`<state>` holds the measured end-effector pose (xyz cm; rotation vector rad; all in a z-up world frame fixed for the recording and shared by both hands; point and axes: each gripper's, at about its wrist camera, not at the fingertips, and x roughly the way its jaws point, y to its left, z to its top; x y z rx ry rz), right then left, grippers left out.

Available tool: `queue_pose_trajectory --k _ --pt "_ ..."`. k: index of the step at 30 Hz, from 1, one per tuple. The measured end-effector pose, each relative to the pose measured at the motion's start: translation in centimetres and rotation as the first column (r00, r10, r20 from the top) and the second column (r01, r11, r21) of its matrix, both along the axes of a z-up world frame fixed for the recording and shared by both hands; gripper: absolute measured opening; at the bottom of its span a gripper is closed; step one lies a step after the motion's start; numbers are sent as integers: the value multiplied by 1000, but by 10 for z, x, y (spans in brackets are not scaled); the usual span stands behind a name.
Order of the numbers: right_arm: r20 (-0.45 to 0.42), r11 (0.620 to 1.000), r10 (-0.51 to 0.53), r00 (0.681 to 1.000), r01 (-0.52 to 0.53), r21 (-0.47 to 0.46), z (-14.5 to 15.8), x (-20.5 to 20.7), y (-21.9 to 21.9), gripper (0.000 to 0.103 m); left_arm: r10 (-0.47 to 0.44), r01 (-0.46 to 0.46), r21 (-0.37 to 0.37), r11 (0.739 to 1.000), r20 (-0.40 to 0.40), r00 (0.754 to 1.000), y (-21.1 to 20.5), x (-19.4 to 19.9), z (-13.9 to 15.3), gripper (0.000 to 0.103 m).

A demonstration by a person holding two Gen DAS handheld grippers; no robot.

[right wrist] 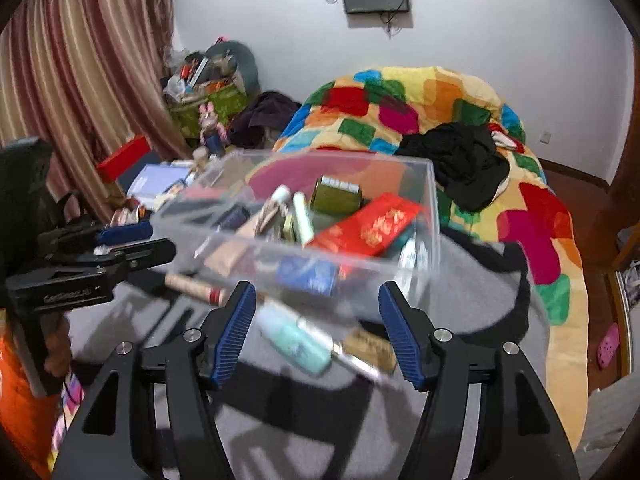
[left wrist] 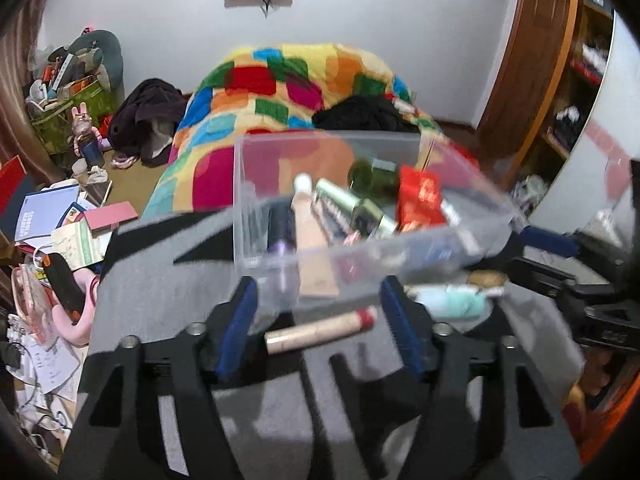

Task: Organize objects
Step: 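Grasp the beige lipstick tube with the left tool while the right tool grasps the mint green bottle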

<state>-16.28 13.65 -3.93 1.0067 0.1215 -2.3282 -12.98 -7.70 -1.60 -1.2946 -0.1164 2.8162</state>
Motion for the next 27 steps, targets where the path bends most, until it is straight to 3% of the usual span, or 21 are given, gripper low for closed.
queue_pose_trajectory --k 3,11,13,19,23,27 --pt "12 997 49 999 -50 54 -13 6 -8 61 -16 18 -32 999 62 998 2 -10 -17 66" --pt "61 982 150 987 -156 103 -36 -3 -41 61 -77 76 13 997 182 980 8 -28 -47 67" --pt "86 980 155 984 -164 113 -42 -7 -43 56 -98 93 35 995 195 976 9 -25 -50 67" --pt "115 975 192 975 -203 96 -47 -2 -38 33 -143 129 78 989 200 969 15 -9 -49 45" --pt "123 962 240 963 -253 106 -50 9 -40 32 -180 167 84 982 197 964 24 2 -46 38" --pt "132 958 238 962 -255 132 -56 9 -47 32 -173 173 21 985 198 965 34 2 -46 38"
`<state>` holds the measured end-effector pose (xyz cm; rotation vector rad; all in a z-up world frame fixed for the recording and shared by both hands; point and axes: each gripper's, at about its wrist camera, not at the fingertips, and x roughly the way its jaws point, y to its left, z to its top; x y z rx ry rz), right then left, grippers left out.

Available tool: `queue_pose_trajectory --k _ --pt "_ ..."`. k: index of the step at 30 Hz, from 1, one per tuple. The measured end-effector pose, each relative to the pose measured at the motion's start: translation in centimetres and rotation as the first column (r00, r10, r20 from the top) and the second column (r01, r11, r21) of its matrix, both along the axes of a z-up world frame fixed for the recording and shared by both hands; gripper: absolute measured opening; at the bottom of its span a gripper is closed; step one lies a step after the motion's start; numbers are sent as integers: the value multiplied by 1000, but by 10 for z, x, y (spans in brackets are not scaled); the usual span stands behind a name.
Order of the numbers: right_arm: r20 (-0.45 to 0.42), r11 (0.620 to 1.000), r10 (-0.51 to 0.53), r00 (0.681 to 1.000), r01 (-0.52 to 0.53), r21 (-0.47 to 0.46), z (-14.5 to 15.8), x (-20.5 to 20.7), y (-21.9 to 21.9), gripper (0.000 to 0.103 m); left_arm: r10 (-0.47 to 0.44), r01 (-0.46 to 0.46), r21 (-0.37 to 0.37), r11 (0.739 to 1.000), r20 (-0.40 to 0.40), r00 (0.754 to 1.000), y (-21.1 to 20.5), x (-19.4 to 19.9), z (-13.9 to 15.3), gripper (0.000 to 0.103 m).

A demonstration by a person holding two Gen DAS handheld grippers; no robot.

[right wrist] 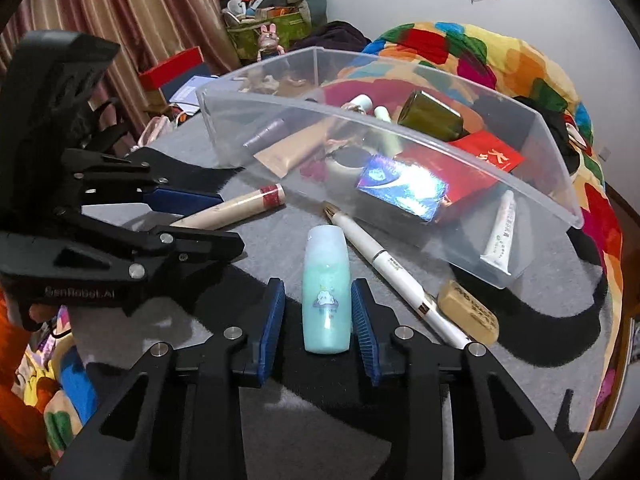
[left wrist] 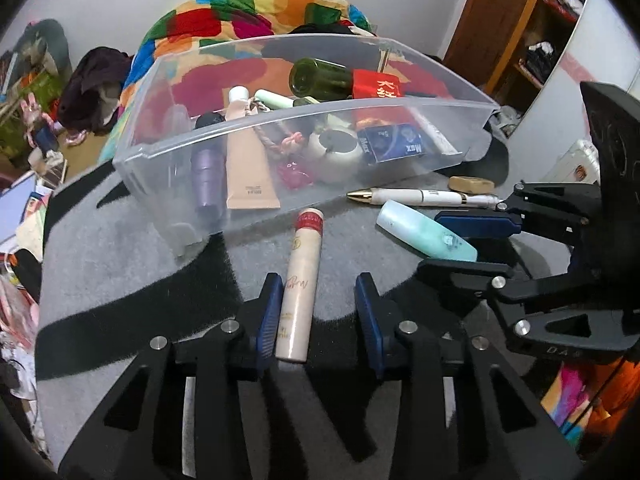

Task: Organize objects
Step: 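Grasp the beige lipstick tube with the left tool while the right tool grasps the mint green bottle, then place the beige tube and mint green bottle into the clear box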

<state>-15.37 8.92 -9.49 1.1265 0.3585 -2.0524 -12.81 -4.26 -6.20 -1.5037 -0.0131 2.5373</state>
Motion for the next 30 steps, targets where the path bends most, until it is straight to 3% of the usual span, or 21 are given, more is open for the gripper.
queue_pose_trajectory --k 4,8,15,20,30 --pt "-17 1000 -22 1000 22 9 -1 -2 -5 26 45 -46 -55 997 -14 999 1 -10 -1 36" --pt "-64 999 -34 997 35 28 1 6 -6 23 62 -66 -96 993 -42 997 2 -9 -2 14" --pt "-96 995 -83 992 77 -68 22 16 8 23 89 -93 -41 995 -86 992 -4 16 8 14" --pt "-133 982 -134 982 114 -149 48 18 19 23 113 -112 14 994 -161 980 -9 29 34 14" --pt "-152 957 -234 960 200 -209 75 -14 13 23 161 -149 63 987 -281 946 -20 13 81 14"
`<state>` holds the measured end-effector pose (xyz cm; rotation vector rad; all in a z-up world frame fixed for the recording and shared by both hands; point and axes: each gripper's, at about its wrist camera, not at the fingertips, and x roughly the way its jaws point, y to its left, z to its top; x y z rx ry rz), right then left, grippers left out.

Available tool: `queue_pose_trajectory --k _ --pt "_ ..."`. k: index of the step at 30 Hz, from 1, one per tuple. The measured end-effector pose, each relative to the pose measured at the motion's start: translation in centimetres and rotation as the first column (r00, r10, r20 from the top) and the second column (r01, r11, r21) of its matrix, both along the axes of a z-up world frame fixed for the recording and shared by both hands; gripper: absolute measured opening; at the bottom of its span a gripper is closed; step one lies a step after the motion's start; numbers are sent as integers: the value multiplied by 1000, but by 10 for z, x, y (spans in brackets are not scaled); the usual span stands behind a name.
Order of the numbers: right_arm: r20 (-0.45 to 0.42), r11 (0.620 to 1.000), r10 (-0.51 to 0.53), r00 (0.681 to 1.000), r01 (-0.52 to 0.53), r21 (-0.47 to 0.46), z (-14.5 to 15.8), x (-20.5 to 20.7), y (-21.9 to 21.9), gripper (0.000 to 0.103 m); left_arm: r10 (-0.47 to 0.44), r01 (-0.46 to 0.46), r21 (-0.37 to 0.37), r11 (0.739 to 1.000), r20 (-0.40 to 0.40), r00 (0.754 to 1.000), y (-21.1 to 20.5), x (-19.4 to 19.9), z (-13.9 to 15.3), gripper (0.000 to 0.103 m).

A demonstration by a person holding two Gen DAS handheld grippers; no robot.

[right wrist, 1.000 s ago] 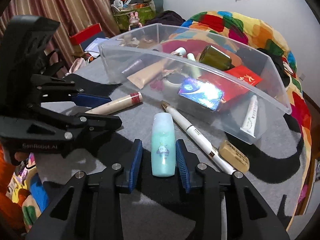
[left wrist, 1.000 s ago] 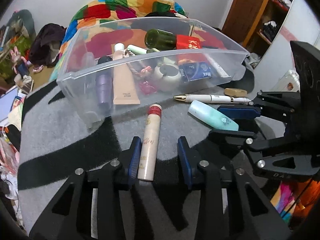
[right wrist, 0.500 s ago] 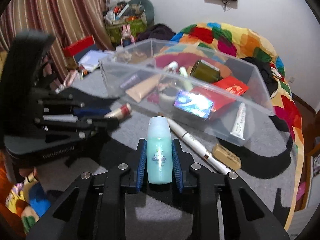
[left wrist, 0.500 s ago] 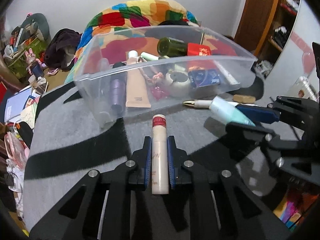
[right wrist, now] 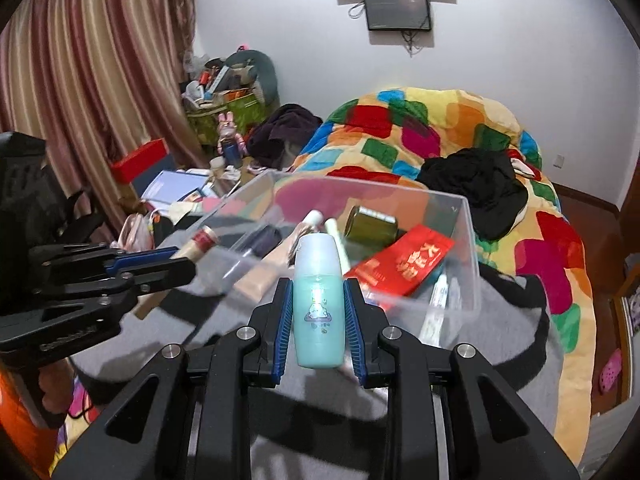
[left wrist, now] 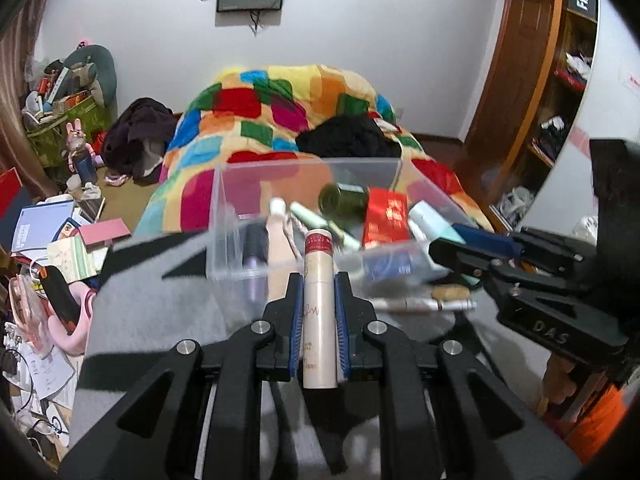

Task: Organize objects
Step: 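Place the beige tube and mint green bottle into the clear box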

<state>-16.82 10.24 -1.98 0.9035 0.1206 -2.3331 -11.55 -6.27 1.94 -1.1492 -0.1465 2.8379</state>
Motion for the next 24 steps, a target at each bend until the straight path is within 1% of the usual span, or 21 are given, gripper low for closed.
queue_pose_trajectory --k 2,6,10,13,16,19,21,24 --pt "4 1000 -10 1000 10 4 -1 -7 -2 23 13 -13 -1 1000 -3 1000 -3 -8 2 14" --pt "27 1000 -28 999 28 12 -7 -20 -7 23 37 -37 -3 999 19 999 -9 -24 -3 14" --pt "56 999 -39 998 38 19 -13 -30 -12 23 53 -54 19 998 50 997 -16 -39 -11 15" --pt "87 998 -59 994 56 33 -20 -40 -16 23 62 -65 51 997 75 995 -20 -47 -17 14" --pt "116 998 -63 991 60 31 -20 -46 -16 23 62 -67 61 996 86 994 -20 -50 -20 15" --pt "118 998 -56 991 53 28 -20 -44 -15 24 50 -54 52 997 77 996 -16 -46 -19 16" --pt "112 998 -52 992 49 28 -19 -41 -14 31 47 -50 38 998 68 997 -13 -43 -17 17" --pt "109 999 -37 993 37 7 -15 -34 -8 37 39 -41 30 999 55 998 -9 -38 -13 23"
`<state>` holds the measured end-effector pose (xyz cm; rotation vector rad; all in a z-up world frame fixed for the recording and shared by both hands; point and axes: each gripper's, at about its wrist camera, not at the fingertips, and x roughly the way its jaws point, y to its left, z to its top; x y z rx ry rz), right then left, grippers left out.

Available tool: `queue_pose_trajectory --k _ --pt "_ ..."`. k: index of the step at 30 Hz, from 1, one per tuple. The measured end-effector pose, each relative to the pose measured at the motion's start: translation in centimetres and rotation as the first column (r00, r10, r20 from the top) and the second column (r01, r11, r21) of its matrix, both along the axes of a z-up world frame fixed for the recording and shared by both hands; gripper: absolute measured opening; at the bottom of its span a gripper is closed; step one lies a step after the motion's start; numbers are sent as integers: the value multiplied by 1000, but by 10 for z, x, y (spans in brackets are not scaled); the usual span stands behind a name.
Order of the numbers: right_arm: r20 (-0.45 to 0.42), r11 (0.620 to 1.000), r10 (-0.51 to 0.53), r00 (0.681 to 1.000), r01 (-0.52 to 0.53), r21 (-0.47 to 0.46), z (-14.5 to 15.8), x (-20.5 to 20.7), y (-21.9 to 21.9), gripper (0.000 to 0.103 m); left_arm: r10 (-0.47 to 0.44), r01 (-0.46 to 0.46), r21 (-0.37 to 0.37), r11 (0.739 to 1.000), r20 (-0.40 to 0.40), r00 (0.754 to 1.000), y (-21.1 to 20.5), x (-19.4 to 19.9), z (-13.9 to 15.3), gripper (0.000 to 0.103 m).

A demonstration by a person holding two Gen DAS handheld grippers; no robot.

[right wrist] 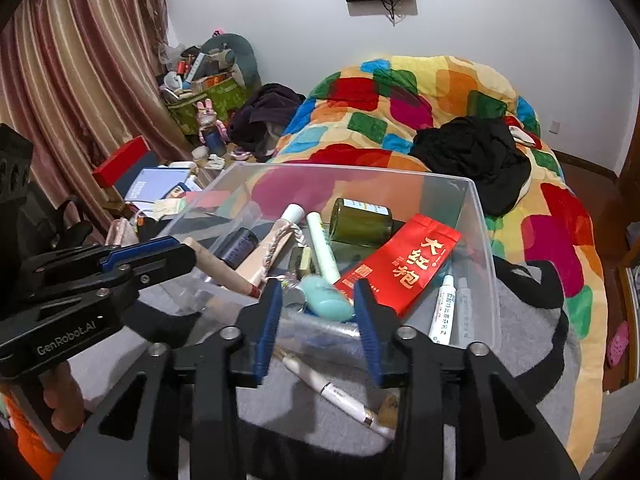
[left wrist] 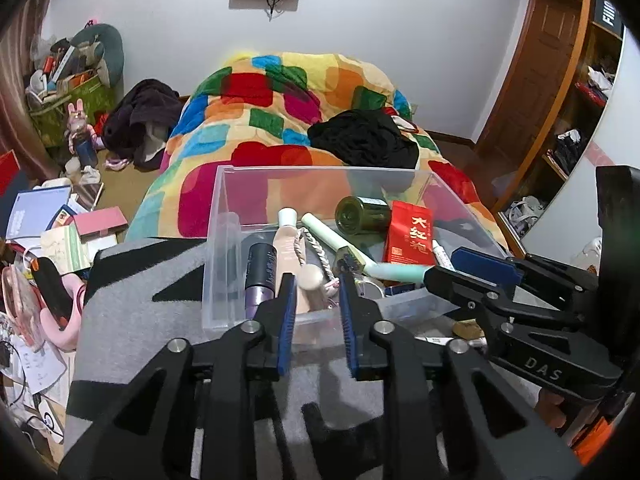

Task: Organize objects
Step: 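Place the beige tube and mint green bottle into the clear box, then grasp the white pen with the left tool while the right tool grasps the beige eraser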

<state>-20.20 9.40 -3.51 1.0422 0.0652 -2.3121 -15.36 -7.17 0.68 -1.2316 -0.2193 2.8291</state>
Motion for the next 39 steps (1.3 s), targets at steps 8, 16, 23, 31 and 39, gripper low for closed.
queue_pose_trajectory --k 8,16,23,31,39 --pt "-66 1000 6 998 -4 23 12 21 13 46 -30 29 -40 999 -46 998 15 18 11 44" --pt "-65 997 -16 998 21 71 -2 37 54 55 -70 66 -73 995 -56 996 28 39 9 65" --pt "69 985 27 997 -39 169 -50 25 55 56 -99 102 -83 991 44 994 39 39 -23 66" --pt "114 982 89 989 -106 155 -59 27 56 26 -103 111 -78 991 94 990 40 42 -40 66" --pt "140 960 268 953 -277 47 -52 70 29 15 -118 124 -60 990 107 987 49 39 -44 66"
